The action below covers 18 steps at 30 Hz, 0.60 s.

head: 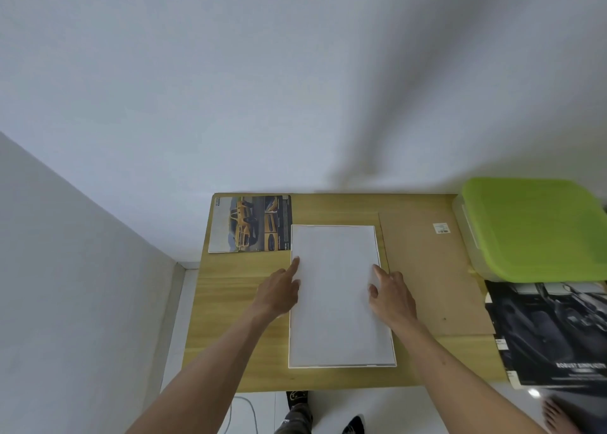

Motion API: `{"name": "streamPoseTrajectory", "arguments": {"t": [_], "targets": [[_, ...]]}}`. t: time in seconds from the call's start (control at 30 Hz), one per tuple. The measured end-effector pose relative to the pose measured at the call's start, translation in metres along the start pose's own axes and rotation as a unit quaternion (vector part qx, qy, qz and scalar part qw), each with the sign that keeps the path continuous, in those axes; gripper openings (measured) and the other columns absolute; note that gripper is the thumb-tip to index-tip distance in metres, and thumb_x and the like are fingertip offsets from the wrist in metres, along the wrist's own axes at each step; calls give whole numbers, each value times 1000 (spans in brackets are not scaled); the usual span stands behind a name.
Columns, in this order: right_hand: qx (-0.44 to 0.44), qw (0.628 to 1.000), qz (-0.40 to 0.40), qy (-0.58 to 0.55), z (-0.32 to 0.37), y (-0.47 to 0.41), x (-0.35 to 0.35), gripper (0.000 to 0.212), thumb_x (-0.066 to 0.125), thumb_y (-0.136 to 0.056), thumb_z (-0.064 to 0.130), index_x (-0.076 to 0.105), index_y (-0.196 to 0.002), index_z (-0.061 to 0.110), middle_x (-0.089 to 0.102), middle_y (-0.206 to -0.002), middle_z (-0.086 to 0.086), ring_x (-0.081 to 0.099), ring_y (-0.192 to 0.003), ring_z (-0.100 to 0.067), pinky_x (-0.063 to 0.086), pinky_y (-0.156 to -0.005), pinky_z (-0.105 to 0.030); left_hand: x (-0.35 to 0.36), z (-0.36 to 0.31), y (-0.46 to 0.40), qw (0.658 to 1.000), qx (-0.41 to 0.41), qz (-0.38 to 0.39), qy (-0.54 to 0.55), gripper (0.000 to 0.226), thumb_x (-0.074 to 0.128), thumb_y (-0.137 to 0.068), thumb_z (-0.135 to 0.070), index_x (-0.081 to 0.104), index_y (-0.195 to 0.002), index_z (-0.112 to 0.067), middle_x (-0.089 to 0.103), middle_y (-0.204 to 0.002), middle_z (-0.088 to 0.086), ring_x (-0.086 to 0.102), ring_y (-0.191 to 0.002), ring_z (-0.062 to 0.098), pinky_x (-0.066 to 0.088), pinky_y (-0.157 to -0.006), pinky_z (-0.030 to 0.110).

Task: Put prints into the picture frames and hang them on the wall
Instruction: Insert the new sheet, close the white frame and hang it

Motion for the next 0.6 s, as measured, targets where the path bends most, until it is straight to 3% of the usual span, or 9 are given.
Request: {"name": "streamPoseTrajectory", "arguments": {"t": [0.2,0.4,0.6], "targets": [[6,1000,14,-5,3,-5,-3,55,46,-100,30,30,-152,29,41,-139,-11,54,-119,-29,50,-92,-38,3,3,1,1000,24,10,13,75,49,-96,-44,6,-155,-27,53,-95,1,54,-89,21,50,-80,36],[1,1000,22,-5,2,-5,-2,54,46,-99,28,31,-151,29,39,-139,-12,55,-117,-30,48,-88,-34,4,5,1,999,24,19,21,81,58,-93,-44,8,-155,-28,54,-100,2,53,-92,20,50,-85,37],[-8,999,34,-26,-4,-4,-3,56,47,-99,29,28,-152,30,37,-143,-10,52,-122,-28,49,-95,-36,3,1,1,1000,9,17,22,82,58,-93,-42,7,-155,-27,59,-114,6,56,-104,23,49,-92,39]]}}
Point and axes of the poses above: each hand's wrist, its own y-axis away from the middle knuckle, its own x-axis out of the palm, z = x × y, the point moved 8 cm from there along -y, towards the middle knuckle
